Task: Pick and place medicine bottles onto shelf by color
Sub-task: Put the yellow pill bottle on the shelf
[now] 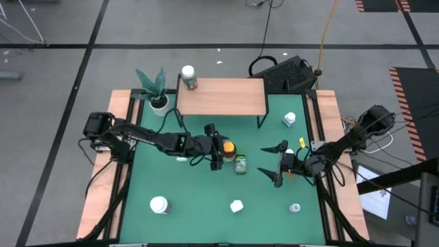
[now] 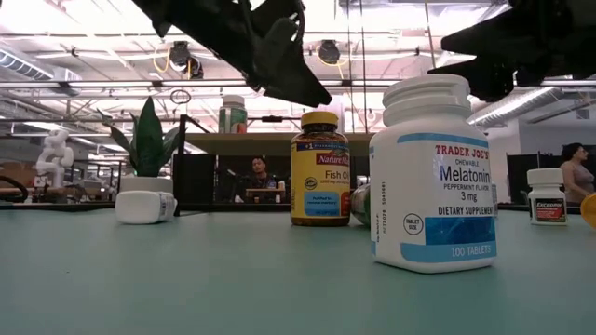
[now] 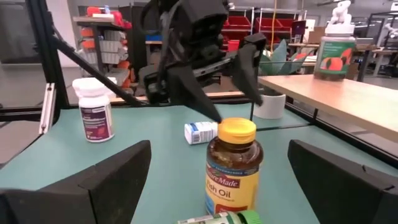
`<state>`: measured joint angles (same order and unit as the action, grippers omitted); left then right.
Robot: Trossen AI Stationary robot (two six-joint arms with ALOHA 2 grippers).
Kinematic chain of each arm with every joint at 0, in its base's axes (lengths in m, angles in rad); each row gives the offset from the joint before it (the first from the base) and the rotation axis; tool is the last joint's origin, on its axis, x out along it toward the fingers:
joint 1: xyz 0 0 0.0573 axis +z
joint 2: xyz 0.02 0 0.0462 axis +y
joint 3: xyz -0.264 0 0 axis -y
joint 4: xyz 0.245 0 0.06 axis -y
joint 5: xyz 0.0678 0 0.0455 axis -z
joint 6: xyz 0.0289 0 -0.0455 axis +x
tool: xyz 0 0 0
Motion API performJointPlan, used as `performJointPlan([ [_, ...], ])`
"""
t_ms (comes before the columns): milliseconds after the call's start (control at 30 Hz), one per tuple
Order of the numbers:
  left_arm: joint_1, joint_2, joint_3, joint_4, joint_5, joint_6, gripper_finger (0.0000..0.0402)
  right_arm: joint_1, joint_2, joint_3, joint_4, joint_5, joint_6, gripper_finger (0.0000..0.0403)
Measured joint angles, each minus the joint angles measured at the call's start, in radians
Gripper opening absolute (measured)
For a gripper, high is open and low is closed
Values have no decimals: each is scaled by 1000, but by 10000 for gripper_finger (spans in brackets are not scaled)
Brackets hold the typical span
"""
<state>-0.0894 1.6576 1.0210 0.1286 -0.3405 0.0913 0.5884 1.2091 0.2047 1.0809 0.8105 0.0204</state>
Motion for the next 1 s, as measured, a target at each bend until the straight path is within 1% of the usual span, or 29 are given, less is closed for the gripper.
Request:
performJointPlan([
  [100, 32, 0, 0, 0, 2, -20, 318, 0, 0, 0, 0, -1, 0, 375],
  [133, 43, 7, 0, 0, 21, -27, 329, 0, 0, 0, 0, -1, -1, 375],
  [233, 69, 21, 2, 5, 137, -43, 354, 0, 0, 0, 0, -2, -1, 375],
  [300, 80, 31, 2, 20, 224, -52, 361, 0, 0, 0, -1, -2, -1, 375],
  [367, 81, 43, 4, 28, 279, -58, 360, -1, 0, 0, -1, 2, 10, 375],
  [467, 80, 54, 4, 30, 296, -50, 349, -8, 0, 0, -2, 14, 27, 375],
  [767, 89, 44, 2, 30, 288, -22, 316, -7, 0, 0, -8, 28, 47, 375],
  [1000, 88, 45, 1, 31, 288, -9, 317, -7, 0, 0, -8, 27, 47, 375],
])
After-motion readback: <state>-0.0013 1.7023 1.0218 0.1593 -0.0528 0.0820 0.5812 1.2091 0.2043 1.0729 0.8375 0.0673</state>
